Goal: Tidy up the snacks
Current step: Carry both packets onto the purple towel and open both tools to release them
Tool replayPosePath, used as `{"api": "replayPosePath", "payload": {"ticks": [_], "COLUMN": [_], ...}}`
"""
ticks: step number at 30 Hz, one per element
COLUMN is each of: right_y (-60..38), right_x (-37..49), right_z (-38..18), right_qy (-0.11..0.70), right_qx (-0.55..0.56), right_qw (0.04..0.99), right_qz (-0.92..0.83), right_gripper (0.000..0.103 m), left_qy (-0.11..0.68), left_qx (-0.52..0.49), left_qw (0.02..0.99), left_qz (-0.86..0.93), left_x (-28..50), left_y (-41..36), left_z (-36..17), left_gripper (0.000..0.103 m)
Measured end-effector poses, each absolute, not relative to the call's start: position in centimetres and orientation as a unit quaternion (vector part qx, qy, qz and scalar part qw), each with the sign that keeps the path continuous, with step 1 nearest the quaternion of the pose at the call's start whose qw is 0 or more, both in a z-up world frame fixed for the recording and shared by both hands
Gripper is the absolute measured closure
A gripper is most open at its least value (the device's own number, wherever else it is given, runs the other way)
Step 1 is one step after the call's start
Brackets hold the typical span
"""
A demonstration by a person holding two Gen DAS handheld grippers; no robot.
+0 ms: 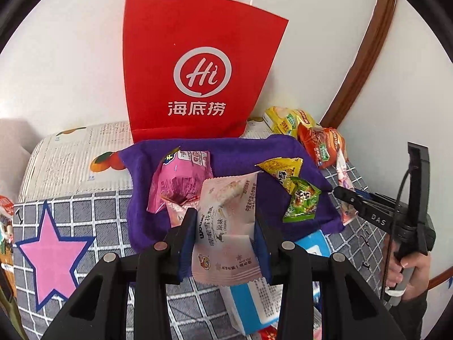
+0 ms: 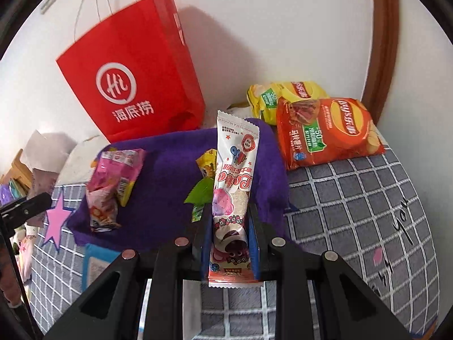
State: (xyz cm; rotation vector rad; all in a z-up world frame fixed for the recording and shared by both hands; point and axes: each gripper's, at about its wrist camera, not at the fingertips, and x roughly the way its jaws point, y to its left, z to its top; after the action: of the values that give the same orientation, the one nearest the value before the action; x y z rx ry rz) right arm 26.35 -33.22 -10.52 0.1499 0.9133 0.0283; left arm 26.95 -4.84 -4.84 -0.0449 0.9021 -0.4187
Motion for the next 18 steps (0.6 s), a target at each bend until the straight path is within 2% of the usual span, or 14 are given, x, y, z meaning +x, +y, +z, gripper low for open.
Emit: {"api": "replayPosePath", "payload": {"ticks": [9, 18], "right_y": [-33.7, -33.4], "right_x": [29.3, 30.0], "right_z": [-13.8, -14.7], "right_qy": [0.465, 0.472], "right_qx": [0.074, 0.054], "right_qw": [0.882, 0.88], "right_qz": [0.024, 0.014], "right_gripper": [0.081, 0.078], "left_qy": [0.441, 0.458], "left_qx": [-0.025, -0.019], "left_qw": [0.874, 0.863], "left_qz": [-0.204, -0.211], "left_x": [29.0, 30.5], "left_y": [-5.6, -7.7], "left_z": [-6.4, -8.3], "left_gripper": [0.067, 0.067]}}
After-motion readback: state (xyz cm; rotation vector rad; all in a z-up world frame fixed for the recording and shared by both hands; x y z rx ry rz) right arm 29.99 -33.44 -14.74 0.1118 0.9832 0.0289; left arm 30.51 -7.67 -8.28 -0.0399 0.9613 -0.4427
